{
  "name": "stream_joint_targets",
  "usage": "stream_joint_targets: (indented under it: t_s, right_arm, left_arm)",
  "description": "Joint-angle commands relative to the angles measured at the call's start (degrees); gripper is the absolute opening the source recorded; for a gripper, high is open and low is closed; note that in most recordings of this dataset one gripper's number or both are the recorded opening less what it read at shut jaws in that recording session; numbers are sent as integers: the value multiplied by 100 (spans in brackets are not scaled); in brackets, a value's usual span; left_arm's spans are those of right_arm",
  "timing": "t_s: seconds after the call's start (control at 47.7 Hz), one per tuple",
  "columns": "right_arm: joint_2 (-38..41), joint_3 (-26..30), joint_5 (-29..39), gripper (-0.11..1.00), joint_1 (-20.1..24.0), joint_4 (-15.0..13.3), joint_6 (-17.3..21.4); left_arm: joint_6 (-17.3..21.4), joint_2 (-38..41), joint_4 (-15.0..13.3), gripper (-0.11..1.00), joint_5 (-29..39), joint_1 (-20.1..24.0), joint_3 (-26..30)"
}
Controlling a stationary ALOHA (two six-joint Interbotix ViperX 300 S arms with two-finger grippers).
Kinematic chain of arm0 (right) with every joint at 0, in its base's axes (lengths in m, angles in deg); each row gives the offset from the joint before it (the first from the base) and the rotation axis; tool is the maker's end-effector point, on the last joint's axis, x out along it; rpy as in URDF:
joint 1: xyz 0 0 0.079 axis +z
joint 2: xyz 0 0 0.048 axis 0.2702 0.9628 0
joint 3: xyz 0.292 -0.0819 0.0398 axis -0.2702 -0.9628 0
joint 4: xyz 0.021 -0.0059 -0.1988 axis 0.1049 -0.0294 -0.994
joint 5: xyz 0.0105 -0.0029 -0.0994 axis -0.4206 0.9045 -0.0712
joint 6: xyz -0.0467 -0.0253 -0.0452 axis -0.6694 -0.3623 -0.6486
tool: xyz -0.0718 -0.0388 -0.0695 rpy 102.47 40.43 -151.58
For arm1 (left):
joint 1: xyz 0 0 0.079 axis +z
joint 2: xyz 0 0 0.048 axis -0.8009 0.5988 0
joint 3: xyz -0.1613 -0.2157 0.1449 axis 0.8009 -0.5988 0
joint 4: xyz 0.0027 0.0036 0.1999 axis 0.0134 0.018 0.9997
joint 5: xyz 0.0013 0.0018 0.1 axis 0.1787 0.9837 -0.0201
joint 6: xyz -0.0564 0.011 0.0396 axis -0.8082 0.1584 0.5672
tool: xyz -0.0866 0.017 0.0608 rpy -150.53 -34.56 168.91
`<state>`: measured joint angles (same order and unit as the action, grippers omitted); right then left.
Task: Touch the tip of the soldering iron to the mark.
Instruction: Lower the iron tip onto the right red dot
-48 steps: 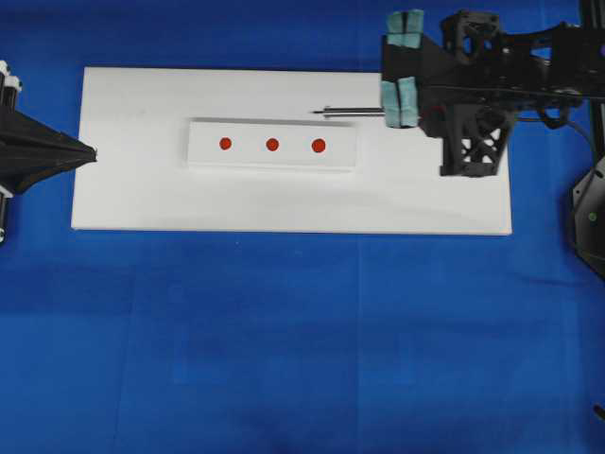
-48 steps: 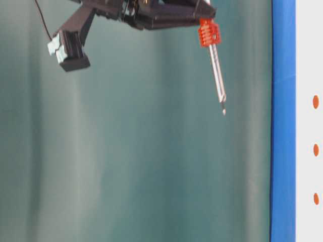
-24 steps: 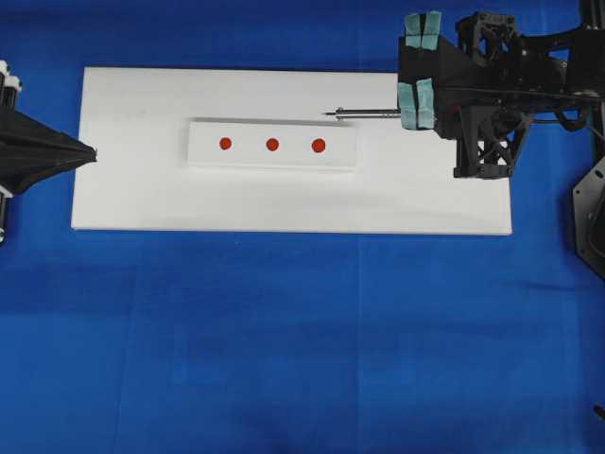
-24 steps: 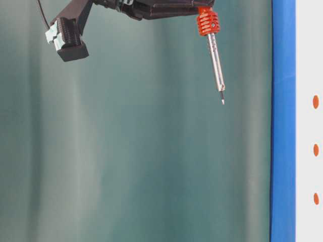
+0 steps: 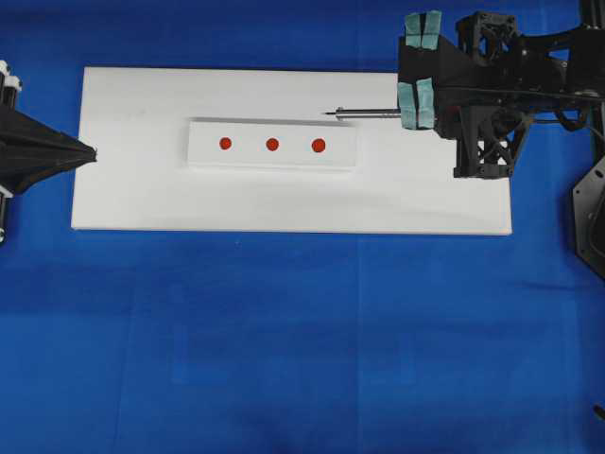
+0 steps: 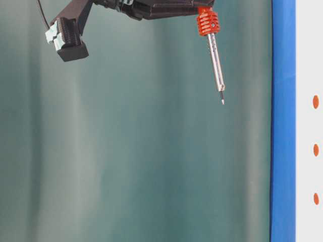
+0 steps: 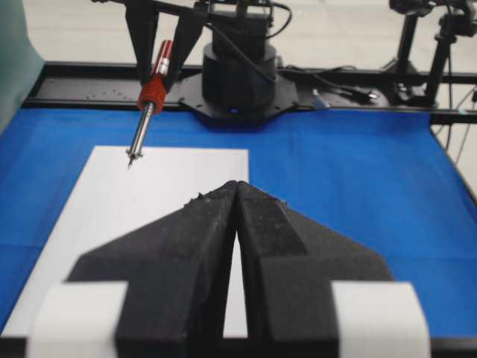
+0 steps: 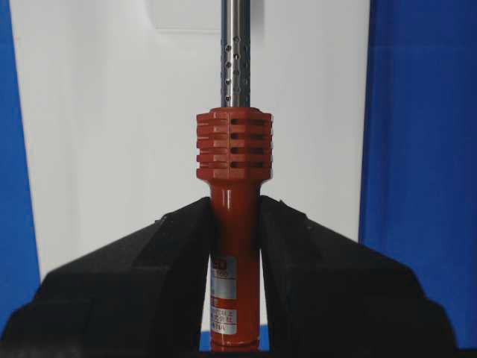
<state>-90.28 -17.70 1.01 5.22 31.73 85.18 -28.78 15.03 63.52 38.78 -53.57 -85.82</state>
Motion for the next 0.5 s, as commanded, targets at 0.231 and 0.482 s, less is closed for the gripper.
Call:
stream_joint_targets:
  t_s: [0.231,0.482]
  right_arm:
    - [35,35,-35,6,0,0,18]
    - [413,-70,-272,6,0,35,26]
  left_arm:
    - [0,18,18,0,-88,-9,62]
    - [0,18,18,0,-88,-9,62]
